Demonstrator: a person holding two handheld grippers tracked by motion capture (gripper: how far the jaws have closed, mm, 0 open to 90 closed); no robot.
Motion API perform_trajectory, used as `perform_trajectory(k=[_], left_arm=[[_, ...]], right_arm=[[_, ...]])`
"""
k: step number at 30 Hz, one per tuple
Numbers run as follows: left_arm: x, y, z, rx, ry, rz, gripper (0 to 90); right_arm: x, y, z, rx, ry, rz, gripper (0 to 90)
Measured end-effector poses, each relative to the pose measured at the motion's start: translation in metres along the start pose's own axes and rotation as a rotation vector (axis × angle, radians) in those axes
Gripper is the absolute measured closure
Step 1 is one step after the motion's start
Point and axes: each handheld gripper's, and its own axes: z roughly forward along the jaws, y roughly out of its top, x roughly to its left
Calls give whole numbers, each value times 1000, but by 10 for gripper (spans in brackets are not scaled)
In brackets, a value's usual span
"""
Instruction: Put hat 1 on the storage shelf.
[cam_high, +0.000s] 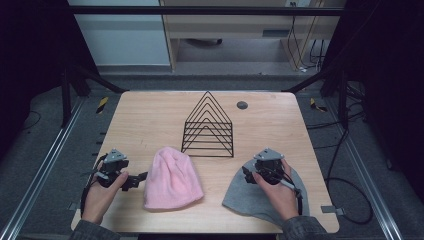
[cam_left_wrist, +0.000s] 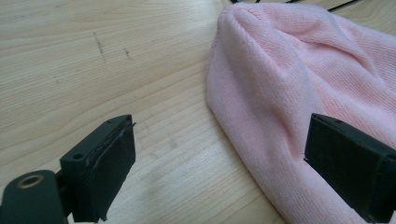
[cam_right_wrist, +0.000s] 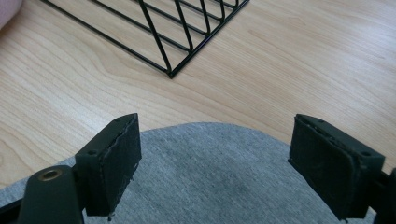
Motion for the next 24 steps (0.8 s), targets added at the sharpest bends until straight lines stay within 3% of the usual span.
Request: perform_trajectory(k=[17,24], left_arm=[[-7,6,4,-14,-15,32,77],[-14,9,-3,-40,-17,55,77]], right_arm=[[-6,-3,0,26,-5,31,151],[-9,-2,-3,15,-14,51,150]])
